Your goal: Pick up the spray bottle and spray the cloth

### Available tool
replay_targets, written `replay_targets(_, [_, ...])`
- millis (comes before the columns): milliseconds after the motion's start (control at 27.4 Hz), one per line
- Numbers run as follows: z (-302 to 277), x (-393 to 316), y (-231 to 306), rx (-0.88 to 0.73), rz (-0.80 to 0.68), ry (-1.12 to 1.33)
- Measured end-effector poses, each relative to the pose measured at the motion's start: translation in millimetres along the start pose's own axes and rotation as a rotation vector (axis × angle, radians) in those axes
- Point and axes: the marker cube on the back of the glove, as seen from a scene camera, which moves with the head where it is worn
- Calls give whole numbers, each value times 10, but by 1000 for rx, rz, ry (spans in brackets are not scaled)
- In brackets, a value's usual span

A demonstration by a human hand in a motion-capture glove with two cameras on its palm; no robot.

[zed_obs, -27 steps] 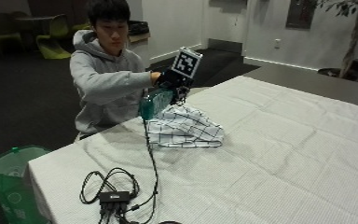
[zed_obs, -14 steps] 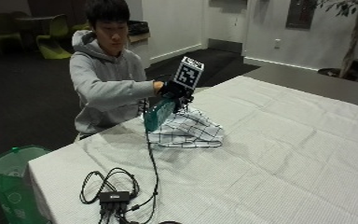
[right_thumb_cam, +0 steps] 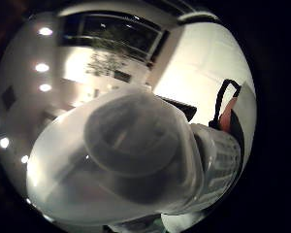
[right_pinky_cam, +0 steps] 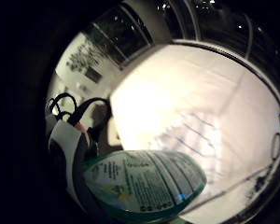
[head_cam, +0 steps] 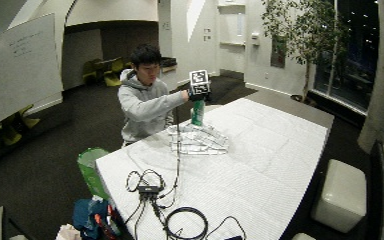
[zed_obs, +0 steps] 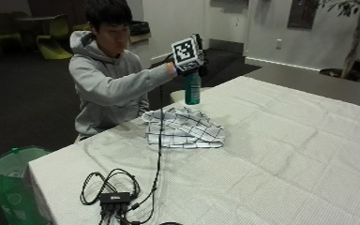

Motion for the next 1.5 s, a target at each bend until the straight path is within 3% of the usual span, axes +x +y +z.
replay_targets(146, [226, 35, -181, 155, -42, -223])
replay_targets(292, [583, 207, -118, 92, -90, -299])
replay_targets(438, [996, 405, -393, 262, -66, -353])
replay_targets(547, [1221, 603, -486, 284, -25, -382])
replay_targets(839, [1574, 984, -620, 252, 14, -322])
replay_targets(985, [1633, 1044, -468, 81, 8, -253])
replay_targets(1496, [1214, 837, -155, -1, -37, -180])
